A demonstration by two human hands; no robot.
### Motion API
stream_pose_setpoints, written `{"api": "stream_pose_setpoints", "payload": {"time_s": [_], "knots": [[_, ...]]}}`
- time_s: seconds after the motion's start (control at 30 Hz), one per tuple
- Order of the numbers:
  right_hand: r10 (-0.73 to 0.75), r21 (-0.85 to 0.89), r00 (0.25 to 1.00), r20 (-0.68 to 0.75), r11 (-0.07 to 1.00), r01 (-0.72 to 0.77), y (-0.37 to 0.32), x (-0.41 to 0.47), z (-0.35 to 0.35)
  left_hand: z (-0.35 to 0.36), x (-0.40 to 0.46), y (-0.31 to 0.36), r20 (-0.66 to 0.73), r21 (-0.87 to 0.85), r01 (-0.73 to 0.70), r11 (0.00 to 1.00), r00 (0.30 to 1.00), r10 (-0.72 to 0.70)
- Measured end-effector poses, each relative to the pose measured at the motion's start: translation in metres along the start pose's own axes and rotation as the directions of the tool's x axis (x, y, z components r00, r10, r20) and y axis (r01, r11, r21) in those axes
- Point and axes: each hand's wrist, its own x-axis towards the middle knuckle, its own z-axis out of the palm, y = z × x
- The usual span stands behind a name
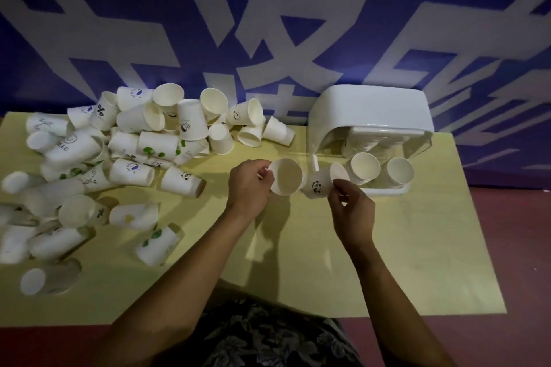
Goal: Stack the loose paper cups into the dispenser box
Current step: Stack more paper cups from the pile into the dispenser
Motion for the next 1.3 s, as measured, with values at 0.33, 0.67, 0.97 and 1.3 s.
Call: {"api": "stream_pose_setpoints", "payload": {"time_s": [0.33,0.67,0.97,1.3], "knots": [[-0.008,-0.144,0.959,-0.284,0.989,-0.035,0.071,0.039,-0.083,0.11,0.017,0.094,0.13,0.004,-0.089,0.996,0.988,0.088],[-0.002,-0.279,0.991,-0.137,0.96,-0.037,0.117,0.081,-0.094,0.182,0.048,0.091,0.078,0.098,0.033,0.995,0.996,-0.041],[-0.046,-0.366,0.993,0.11,0.927,0.083,0.158,0.105,-0.083,0.215,0.058,0.078,0.042,-0.088,0.302,0.949,0.953,-0.3],[-0.1,-0.33,0.994,0.045,0.938,0.11,0.142,0.086,-0.076,0.2,0.049,0.064,0.061,-0.027,0.212,0.977,0.976,-0.21]]}}
